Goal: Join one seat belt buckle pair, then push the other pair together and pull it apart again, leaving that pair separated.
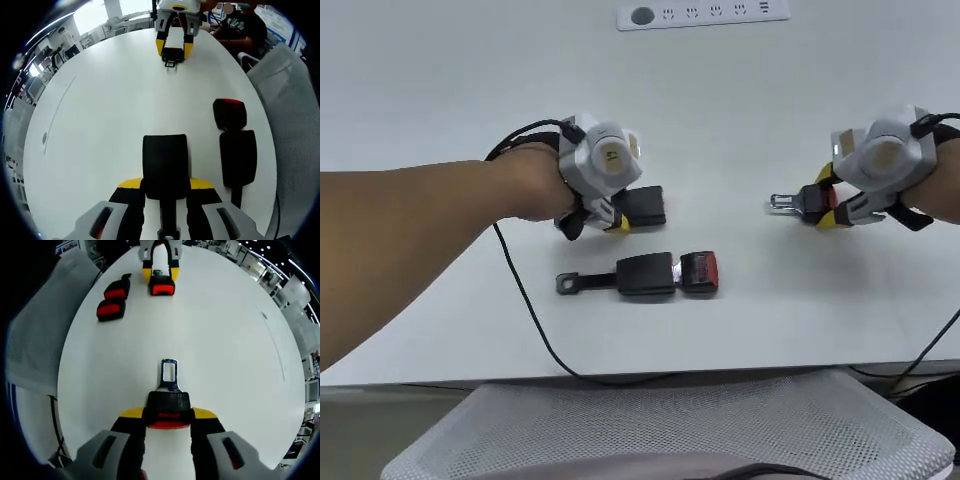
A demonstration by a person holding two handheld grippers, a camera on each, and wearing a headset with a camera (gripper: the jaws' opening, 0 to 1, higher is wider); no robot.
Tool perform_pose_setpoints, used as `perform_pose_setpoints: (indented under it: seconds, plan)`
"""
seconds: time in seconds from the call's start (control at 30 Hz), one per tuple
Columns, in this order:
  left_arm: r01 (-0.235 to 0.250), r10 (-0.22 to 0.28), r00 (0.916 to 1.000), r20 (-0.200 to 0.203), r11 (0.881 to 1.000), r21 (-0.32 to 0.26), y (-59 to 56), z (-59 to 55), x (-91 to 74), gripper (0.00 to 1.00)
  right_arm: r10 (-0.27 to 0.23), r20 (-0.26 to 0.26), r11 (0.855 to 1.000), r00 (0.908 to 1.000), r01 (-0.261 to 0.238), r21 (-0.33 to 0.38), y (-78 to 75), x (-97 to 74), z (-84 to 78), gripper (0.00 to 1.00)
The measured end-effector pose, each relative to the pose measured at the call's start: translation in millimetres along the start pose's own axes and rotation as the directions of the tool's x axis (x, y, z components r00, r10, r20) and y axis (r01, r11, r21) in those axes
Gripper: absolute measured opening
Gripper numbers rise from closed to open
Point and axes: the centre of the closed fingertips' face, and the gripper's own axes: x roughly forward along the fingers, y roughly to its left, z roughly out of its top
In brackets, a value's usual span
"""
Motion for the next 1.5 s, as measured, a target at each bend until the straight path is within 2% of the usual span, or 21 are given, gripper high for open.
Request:
perform_pose_setpoints:
  seconds: [0.07, 0.1, 0.4, 0.47, 0.53, 0.6, 0.67, 0.73, 0.77, 0.8, 0.83, 0.9, 1.03, 1.1, 1.17, 1.23, 1.27, 1.3, 1.37, 1.43, 1.5]
  plan:
    - [-0.01, 0.01, 0.9999, 0.005, 0.999, 0.052, -1.2, 1.3, -0.4, 0.32, -0.001, 0.002, 1.0, 1.0, 0.0, 0.003, 0.3, 0.2, 0.5, 0.36]
    - [-0.012, 0.012, 0.9999, 0.004, 0.998, 0.055, -2.1, 1.5, -0.4, 0.32, -0.002, -0.002, 1.0, 1.0, 0.002, 0.005, 0.4, 0.4, 0.4, 0.36]
    - [-0.036, 0.036, 0.9992, -0.019, 0.999, -0.017, 0.8, -0.4, -0.2, 0.33, -0.082, -0.033, 0.996, 0.9961, 0.082, 0.019, -8.5, -2.7, -0.1, 0.51]
    - [-0.051, 0.05, 0.9986, -0.015, 0.999, -0.02, 0.7, -0.4, -0.6, 0.33, -0.13, -0.003, 0.99, 0.9915, 0.13, 0.062, -11.8, -8.9, 3.3, 0.54]
    - [-0.067, 0.067, 0.9975, -0.02, 0.998, 0.006, -0.1, -1.5, -2.0, 0.33, -0.159, 0.027, 0.977, 0.987, 0.153, 0.148, -10.6, -17.5, 5.1, 0.55]
    - [-0.083, 0.083, 0.9962, -0.029, 0.997, 0.003, -0.3, -2.9, -6.9, 0.33, -0.18, 0.085, 0.959, 0.98, 0.155, 0.238, -7.2, -27.3, 10.9, 0.56]
    - [-0.121, 0.121, 0.9922, -0.032, 0.992, -0.015, 1.8, -3.7, -15.3, 0.34, -0.216, 0.141, 0.93, 0.9661, 0.159, 0.331, -4.5, -38.9, 18.0, 0.57]
    - [-0.166, 0.165, 0.9861, -0.022, 0.986, -0.029, 3.4, -3.4, -26.2, 0.36, -0.248, 0.173, 0.921, 0.9531, 0.177, 0.346, -0.5, -48.6, 22.4, 0.57]
    - [-0.18, 0.179, 0.9836, -0.018, 0.983, -0.039, 3.1, -3.4, -31.5, 0.38, -0.269, 0.181, 0.912, 0.9459, 0.191, 0.363, 3.0, -53.9, 23.7, 0.58]
    - [-0.202, 0.202, 0.9793, 0.001, 0.977, -0.069, 1.6, -1.5, -39.1, 0.39, -0.273, 0.189, 0.911, 0.9434, 0.19, 0.366, 7.4, -56.9, 25.1, 0.59]
    - [-0.195, 0.198, 0.9799, 0.024, 0.976, -0.095, -2.4, 1.1, -43.2, 0.41, -0.288, 0.212, 0.902, 0.9341, 0.19, 0.387, 12.3, -61.0, 28.8, 0.6]
    - [-0.207, 0.218, 0.9743, 0.056, 0.966, -0.157, -10.1, 1.6, -52.9, 0.47, -0.307, 0.236, 0.879, 0.9219, 0.18, 0.441, 22.1, -66.1, 32.5, 0.66]
    - [-0.226, 0.24, 0.9682, 0.07, 0.96, -0.168, -30.7, -4.9, -69.7, 0.54, -0.305, 0.25, 0.878, 0.919, 0.17, 0.448, 43.1, -73.1, 35.0, 0.68]
    - [-0.232, 0.254, 0.9635, 0.086, 0.951, -0.202, -40.4, -10.2, -75.2, 0.55, -0.311, 0.259, 0.874, 0.9144, 0.169, 0.456, 53.2, -77.1, 37.4, 0.69]
    - [-0.245, 0.279, 0.9541, 0.108, 0.936, -0.254, -50.2, -14.3, -82.6, 0.6, -0.32, 0.264, 0.861, 0.91, 0.163, 0.481, 63.3, -80.6, 39.5, 0.72]
    - [-0.25, 0.302, 0.9442, 0.131, 0.917, -0.311, -61.0, -17.6, -93.0, 0.64, -0.321, 0.278, 0.855, 0.9052, 0.151, 0.496, 73.6, -82.1, 41.6, 0.77]
    - [-0.249, 0.316, 0.9376, 0.145, 0.901, -0.355, -67.1, -20.2, -100.3, 0.66, -0.324, 0.283, 0.848, 0.9025, 0.145, 0.51, 76.9, -82.6, 42.3, 0.78]
    - [-0.261, 0.335, 0.9312, 0.145, 0.889, -0.375, -69.2, -23.9, -105.6, 0.66, -0.322, 0.284, 0.848, 0.9031, 0.142, 0.511, 81.1, -82.8, 42.1, 0.79]
    - [-0.275, 0.352, 0.9248, 0.144, 0.88, -0.388, -76.2, -30.1, -115.1, 0.68, -0.322, 0.279, 0.846, 0.9047, 0.144, 0.513, 89.0, -83.7, 40.6, 0.82]
    - [-0.288, 0.372, 0.918, 0.137, 0.864, -0.413, -84.0, -40.3, -124.9, 0.7, -0.339, 0.275, 0.837, 0.8995, 0.155, 0.524, 92.7, -88.3, 38.7, 0.84]
    - [-0.302, 0.39, 0.911, 0.134, 0.853, -0.426, -87.8, -51.3, -130.9, 0.74, -0.351, 0.275, 0.826, 0.8949, 0.158, 0.542, 95.4, -93.3, 36.5, 0.86]
